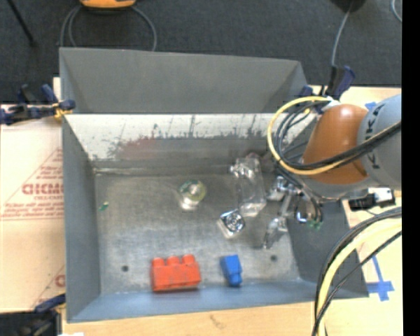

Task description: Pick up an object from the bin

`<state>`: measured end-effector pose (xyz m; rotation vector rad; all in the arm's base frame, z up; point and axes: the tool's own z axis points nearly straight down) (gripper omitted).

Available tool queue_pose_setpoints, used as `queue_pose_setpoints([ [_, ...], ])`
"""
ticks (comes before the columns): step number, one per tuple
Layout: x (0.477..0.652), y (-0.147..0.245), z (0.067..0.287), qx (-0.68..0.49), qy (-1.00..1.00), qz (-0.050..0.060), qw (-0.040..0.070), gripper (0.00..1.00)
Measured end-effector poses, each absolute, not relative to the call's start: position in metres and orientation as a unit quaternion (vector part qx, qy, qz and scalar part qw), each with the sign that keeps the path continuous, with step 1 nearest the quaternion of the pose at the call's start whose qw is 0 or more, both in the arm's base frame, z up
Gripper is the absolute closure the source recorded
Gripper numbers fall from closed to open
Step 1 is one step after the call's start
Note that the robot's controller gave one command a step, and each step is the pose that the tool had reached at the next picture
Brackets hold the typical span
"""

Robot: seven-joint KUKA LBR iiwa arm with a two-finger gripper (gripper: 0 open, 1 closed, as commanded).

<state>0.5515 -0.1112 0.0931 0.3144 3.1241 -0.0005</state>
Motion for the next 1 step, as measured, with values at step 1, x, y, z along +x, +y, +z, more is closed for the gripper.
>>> queue_pose_setpoints([
  [1,0.5693,-0.0918,0.0736,0.129,0.992,-0.002,0.004,0.00],
])
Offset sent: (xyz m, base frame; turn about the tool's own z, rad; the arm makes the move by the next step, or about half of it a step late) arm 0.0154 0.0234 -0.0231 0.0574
